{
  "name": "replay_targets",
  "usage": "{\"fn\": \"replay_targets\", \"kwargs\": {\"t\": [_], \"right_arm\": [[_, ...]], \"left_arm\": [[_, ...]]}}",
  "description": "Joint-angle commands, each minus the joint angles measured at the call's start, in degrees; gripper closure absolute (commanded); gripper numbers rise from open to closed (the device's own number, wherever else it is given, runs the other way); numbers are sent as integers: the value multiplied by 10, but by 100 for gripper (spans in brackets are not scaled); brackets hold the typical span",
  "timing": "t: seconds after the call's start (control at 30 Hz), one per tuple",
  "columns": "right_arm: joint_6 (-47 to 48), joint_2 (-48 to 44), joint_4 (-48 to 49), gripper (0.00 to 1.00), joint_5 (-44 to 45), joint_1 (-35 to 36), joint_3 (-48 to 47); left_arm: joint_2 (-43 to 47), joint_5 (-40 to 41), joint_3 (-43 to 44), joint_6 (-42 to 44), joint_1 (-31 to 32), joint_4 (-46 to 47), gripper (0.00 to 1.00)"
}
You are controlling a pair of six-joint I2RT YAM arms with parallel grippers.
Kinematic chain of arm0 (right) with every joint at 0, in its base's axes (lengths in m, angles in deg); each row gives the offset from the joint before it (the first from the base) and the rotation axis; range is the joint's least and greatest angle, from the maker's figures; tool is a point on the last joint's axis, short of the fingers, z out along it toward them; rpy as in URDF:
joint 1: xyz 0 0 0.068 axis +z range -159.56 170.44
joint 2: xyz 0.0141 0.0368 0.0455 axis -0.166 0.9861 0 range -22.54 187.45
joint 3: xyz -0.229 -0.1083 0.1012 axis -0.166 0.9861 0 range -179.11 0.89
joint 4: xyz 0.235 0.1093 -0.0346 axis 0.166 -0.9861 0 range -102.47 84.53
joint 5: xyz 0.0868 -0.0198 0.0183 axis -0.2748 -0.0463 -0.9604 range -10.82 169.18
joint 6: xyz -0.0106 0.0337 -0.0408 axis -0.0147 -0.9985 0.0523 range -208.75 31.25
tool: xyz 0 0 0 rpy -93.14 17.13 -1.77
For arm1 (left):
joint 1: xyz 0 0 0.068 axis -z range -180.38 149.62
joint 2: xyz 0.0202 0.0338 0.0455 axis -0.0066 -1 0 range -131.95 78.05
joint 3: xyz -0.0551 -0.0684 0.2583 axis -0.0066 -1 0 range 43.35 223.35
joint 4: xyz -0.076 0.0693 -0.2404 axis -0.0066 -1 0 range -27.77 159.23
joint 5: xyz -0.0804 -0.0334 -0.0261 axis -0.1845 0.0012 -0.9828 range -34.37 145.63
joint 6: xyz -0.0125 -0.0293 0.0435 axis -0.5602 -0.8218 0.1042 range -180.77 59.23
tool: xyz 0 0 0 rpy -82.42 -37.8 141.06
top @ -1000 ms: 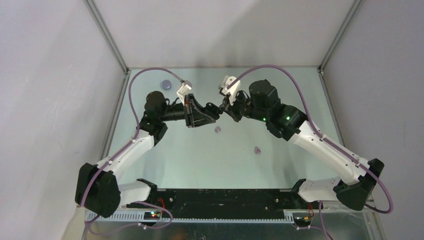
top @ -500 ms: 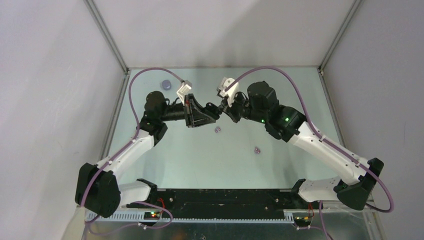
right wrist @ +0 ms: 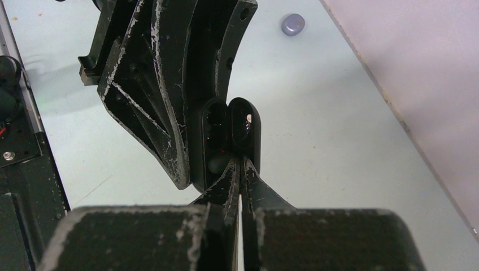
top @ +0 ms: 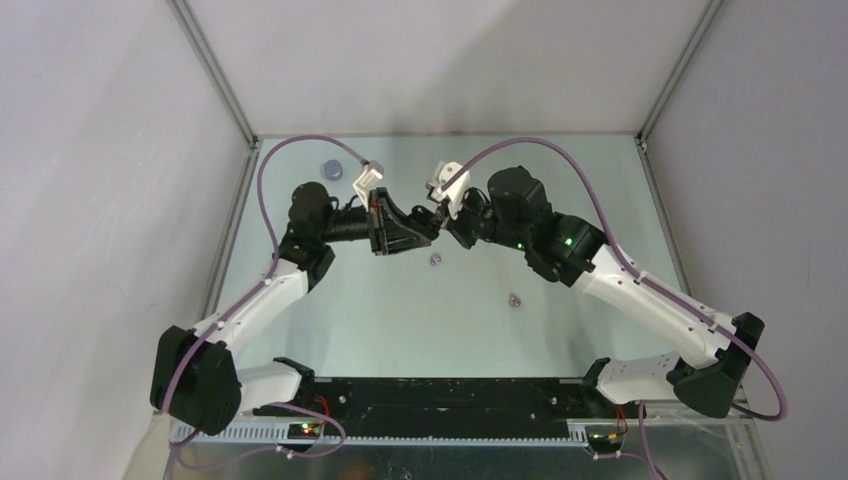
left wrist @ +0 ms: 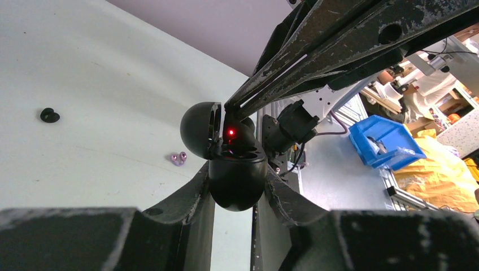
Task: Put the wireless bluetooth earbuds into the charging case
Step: Insert the right earbud into the right side groove of the charging case.
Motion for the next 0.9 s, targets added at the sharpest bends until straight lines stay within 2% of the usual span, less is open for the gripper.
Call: {"fn": "replay_targets", "kwargs": {"t": [0.0,0.57,0.87], "right_arm": [[13,1,19,100,-9,7,3],[50,-16,19,100,-60,6,31],[47,-30,-10,98,-141,-5,28]], "left_arm": [[7,-12,3,-9,-1,29,100],[8,-9,1,-63,-22,74,100],[8,1,1,-68,-27,76,100]]}}
